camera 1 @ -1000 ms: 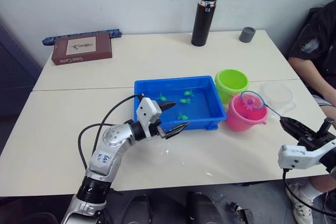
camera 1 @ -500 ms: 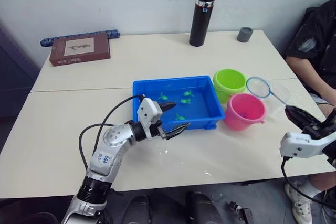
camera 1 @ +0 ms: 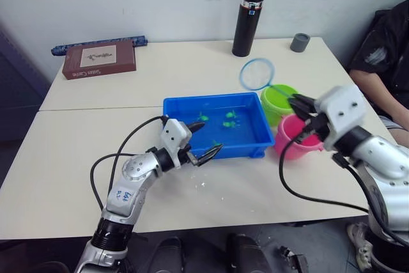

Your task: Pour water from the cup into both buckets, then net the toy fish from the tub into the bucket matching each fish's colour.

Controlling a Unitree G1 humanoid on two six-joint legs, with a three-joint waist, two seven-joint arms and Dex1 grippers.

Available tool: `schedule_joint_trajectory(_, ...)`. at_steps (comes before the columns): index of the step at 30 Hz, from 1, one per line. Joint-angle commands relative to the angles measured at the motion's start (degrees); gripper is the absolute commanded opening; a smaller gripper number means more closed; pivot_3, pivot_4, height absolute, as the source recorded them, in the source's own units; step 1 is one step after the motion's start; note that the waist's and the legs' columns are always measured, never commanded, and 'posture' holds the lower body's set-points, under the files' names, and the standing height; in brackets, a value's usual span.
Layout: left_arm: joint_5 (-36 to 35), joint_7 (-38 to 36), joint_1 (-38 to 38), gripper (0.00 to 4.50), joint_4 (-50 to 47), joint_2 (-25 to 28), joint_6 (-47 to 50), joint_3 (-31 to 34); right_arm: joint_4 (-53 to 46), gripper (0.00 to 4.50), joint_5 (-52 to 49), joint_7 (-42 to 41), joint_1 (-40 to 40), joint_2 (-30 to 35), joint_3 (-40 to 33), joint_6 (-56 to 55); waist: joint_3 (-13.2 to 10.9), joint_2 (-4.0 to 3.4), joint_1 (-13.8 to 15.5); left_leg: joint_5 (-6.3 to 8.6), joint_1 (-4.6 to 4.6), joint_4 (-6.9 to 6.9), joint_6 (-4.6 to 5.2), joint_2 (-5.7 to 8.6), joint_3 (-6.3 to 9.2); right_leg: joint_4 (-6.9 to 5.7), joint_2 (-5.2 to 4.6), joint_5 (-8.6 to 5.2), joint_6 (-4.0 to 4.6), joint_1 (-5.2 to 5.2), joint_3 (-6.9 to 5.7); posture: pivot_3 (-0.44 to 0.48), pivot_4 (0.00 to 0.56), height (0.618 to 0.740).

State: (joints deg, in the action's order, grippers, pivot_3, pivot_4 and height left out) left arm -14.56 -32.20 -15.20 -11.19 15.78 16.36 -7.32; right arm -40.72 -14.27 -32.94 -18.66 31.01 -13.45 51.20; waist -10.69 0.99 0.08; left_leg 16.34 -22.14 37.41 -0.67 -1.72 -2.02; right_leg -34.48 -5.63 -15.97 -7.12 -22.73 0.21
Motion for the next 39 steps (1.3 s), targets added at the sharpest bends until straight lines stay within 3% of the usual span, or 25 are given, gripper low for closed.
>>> schedule_joint_trajectory(1,0.3,1.6,1.0,4.45,-4.0,0.0,0.1,1.0,-1.6,0.00,-5.1,0.2,-1.9,1.0,-0.1,9.4,0.0,0.00,0.1,0.00,-0.03,0.00,0.00,0.00,-0.01,0.01,-0.01,-0.01,0.03,-0.01,-0.04,0.000,0.150,0.740)
schedule_joint_trajectory(6,0.4,3.5,3.9,4.45,-6.4,0.7,0.8,2.1,1.5,0.00,-8.4,-0.1,-1.7,2.7,0.6,14.2,0.0,0.00,-0.1,0.03,-0.03,-0.11,0.05,0.05,-0.03,0.06,-0.10,-0.03,0.05,-0.08,-0.01,0.000,0.150,0.740)
schedule_joint_trajectory(19,0.8,5.9,6.6,4.45,-9.7,0.6,2.0,1.9,9.9,0.00,-13.8,4.5,-5.5,-1.6,0.0,19.4,0.0,0.00,-0.2,0.03,-0.04,-0.10,0.04,0.04,-0.13,0.04,0.03,-0.04,0.06,-0.11,-0.02,0.000,0.150,0.740)
schedule_joint_trajectory(30,0.8,6.3,7.4,4.45,-10.9,0.6,2.7,1.6,5.8,0.00,-26.2,5.8,-6.9,-7.2,-6.1,32.5,0.0,0.00,-0.3,0.03,-0.04,-0.17,0.04,-0.01,-0.09,0.06,0.03,-0.05,0.08,-0.15,-0.01,0.000,0.150,0.740)
schedule_joint_trajectory(39,0.6,5.9,7.2,4.45,-10.8,0.7,3.1,1.5,5.3,0.00,-28.8,9.9,-6.6,-12.7,-9.4,41.0,0.0,0.00,-0.3,0.03,-0.13,-0.23,0.04,-0.01,-0.07,0.07,-0.03,-0.06,0.11,-0.32,0.04,0.000,0.150,0.740)
